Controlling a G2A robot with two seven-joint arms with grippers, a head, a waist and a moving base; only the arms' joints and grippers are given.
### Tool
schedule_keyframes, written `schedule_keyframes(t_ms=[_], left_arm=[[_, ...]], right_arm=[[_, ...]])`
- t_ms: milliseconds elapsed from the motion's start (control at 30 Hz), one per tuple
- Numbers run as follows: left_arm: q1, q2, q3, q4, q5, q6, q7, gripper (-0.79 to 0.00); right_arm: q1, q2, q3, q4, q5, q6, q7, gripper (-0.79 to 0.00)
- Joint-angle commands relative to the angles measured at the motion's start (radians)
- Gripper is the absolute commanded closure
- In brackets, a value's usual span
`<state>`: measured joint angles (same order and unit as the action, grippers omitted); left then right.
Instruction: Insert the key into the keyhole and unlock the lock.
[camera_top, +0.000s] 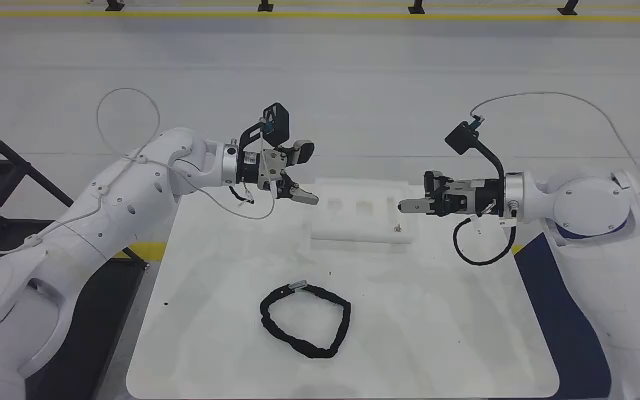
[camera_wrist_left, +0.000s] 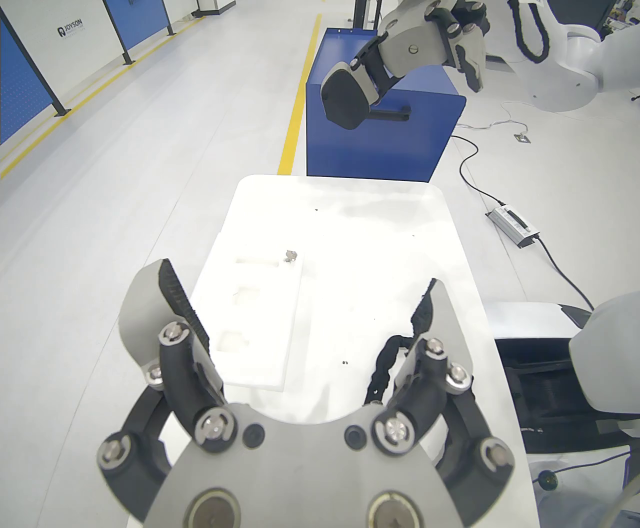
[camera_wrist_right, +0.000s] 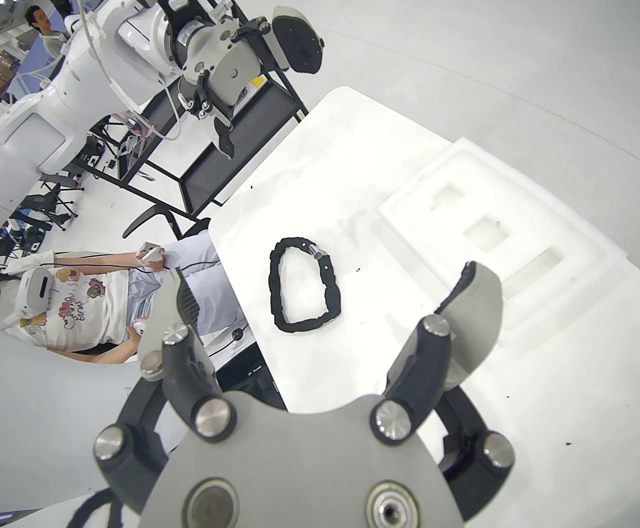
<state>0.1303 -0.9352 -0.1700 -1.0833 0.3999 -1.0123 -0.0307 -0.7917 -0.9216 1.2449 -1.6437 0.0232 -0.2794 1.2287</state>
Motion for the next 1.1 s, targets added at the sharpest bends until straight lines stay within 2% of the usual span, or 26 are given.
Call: schedule_keyframes(t_ms=[0, 667, 833, 1067], left_arm=[[0.0, 0.0, 0.0, 0.0, 0.0, 0.0, 0.0, -0.784], [0.0, 0.0, 0.0, 0.0, 0.0, 0.0, -0.001, -0.785], [0.0, 0.0, 0.0, 0.0, 0.0, 0.0, -0.001, -0.785], [0.0, 0.0, 0.0, 0.0, 0.0, 0.0, -0.001, -0.785]], right_arm=[[0.0, 0.0, 0.0, 0.0, 0.0, 0.0, 0.0, -0.784], [-0.003, 0.0, 0.0, 0.003, -0.003, 0.003, -0.006, -0.785], [-0.019, 0.003, -0.009, 0.052, -0.071, 0.031, -0.047, -0.785], [0.022, -0.013, -0.099, 0.166, -0.178, 0.07, -0.114, -0.785]])
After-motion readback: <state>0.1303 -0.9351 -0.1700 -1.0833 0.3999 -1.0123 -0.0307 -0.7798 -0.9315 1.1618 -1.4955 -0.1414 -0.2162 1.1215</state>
